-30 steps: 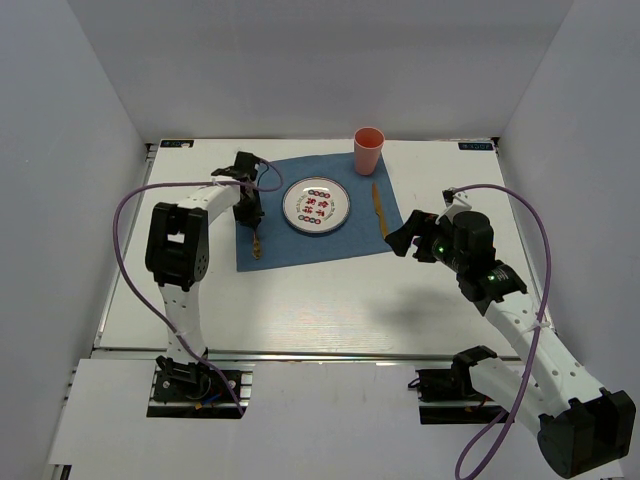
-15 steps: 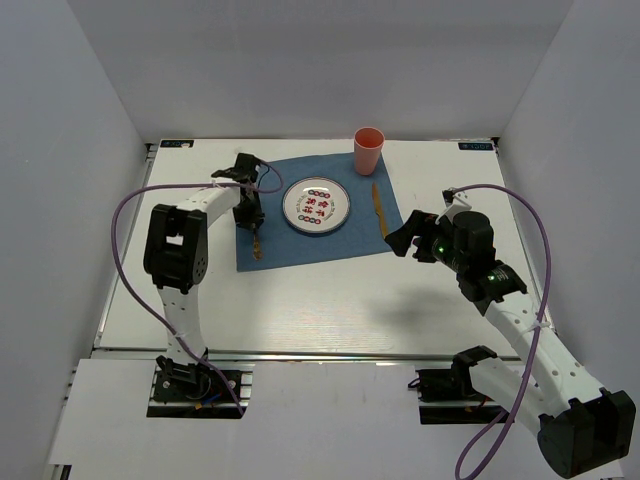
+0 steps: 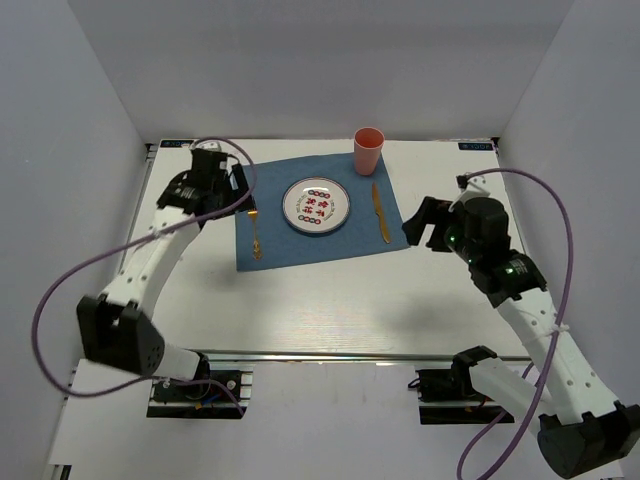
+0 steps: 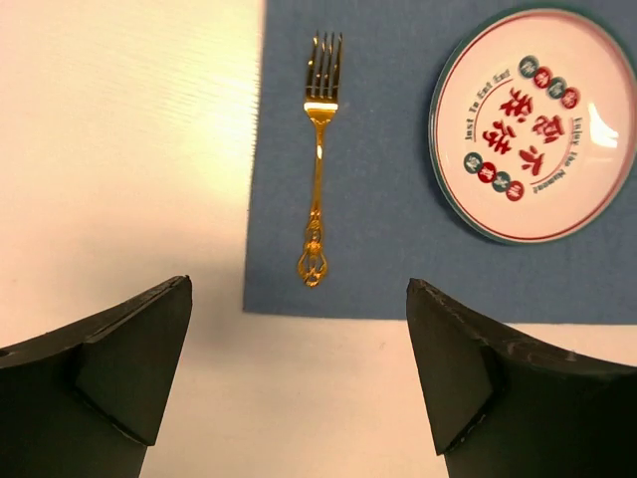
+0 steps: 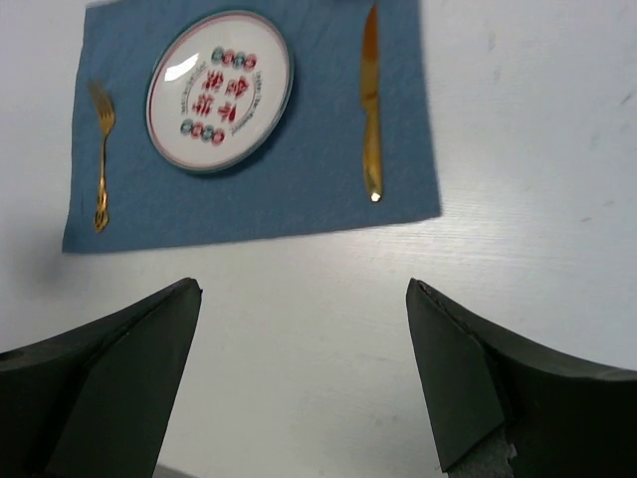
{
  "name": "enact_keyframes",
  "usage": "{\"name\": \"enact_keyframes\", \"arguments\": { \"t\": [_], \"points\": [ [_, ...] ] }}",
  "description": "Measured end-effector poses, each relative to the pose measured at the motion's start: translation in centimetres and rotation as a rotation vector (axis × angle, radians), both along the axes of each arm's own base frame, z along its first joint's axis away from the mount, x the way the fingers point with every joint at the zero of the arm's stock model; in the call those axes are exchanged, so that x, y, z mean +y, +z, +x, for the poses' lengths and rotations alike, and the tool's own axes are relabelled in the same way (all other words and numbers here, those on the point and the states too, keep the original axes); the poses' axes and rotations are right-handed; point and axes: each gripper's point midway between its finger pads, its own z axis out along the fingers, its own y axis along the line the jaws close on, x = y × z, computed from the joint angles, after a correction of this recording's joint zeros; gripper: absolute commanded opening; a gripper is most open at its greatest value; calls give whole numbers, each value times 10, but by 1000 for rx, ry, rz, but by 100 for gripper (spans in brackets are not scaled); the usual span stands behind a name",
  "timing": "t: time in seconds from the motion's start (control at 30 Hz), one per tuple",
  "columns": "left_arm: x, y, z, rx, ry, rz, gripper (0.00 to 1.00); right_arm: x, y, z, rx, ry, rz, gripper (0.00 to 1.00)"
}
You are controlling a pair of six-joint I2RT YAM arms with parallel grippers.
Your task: Set the dinner table for one person
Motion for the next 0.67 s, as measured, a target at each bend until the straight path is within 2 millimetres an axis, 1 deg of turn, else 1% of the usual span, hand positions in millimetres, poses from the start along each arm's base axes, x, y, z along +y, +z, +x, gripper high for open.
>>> {"name": "enact_keyframes", "arguments": {
  "t": [0.07, 0.17, 0.27, 0.37, 0.5, 0.6, 0.67],
  "points": [
    [10, 20, -18, -54, 20, 9, 98, -12, 23, 1, -44, -45, -38, 89],
    [29, 46, -52, -129, 61, 26, 98, -29, 56, -2, -113, -106, -66, 89],
    [46, 62, -88, -211, 96, 29, 98, -41, 78, -8, -156, -149, -84, 89],
    [61, 73, -128, -285, 126, 20, 98, -50, 86, -15, -163, -175, -105, 89],
    [80, 94, -170, -405, 175, -5, 98, -59, 90, -27, -171, -187, -135, 89],
    [88, 102, -188, -465, 204, -19, 98, -62, 96, -38, -202, -182, -132, 89],
    [91, 103, -193, -475, 216, -21, 98, -64, 102, -44, -227, -182, -123, 89]
  ]
}}
